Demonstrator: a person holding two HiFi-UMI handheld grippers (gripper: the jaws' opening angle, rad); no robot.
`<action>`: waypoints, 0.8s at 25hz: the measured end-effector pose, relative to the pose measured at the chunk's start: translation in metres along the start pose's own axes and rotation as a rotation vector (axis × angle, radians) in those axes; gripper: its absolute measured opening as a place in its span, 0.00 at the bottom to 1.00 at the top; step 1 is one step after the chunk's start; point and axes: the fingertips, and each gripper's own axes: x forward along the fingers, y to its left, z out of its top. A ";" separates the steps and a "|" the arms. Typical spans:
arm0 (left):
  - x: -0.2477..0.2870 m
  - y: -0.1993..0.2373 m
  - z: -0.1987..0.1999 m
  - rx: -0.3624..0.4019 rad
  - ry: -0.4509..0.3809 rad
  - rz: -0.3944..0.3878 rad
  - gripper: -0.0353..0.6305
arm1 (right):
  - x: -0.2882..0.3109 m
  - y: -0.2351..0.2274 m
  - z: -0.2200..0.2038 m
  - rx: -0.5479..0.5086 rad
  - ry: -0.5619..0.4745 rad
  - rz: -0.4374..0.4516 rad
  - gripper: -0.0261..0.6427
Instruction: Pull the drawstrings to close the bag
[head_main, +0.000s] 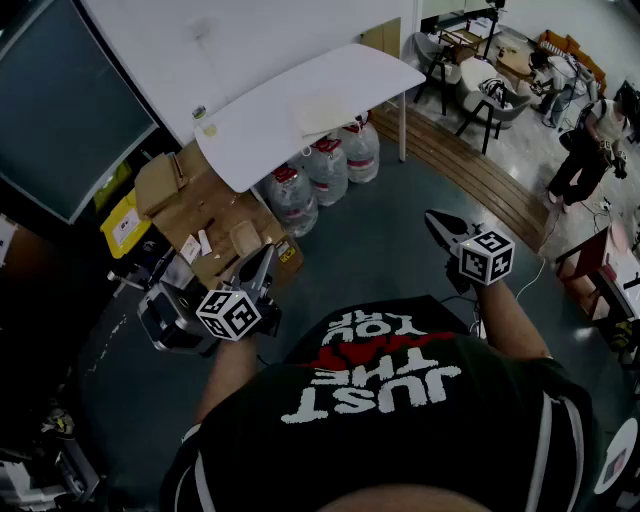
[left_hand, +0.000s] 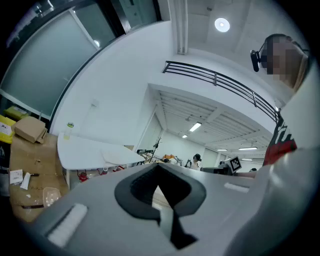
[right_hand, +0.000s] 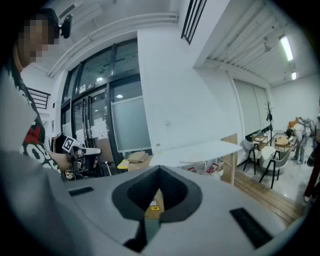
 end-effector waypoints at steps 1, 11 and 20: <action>0.001 0.000 0.000 -0.001 0.001 0.000 0.05 | 0.000 -0.001 0.000 -0.001 0.000 -0.001 0.05; 0.016 0.004 0.004 0.001 -0.002 0.006 0.05 | 0.002 -0.020 0.007 -0.007 -0.008 -0.013 0.05; 0.040 -0.004 0.007 -0.004 -0.007 0.029 0.05 | -0.009 -0.047 0.021 0.033 -0.048 0.011 0.05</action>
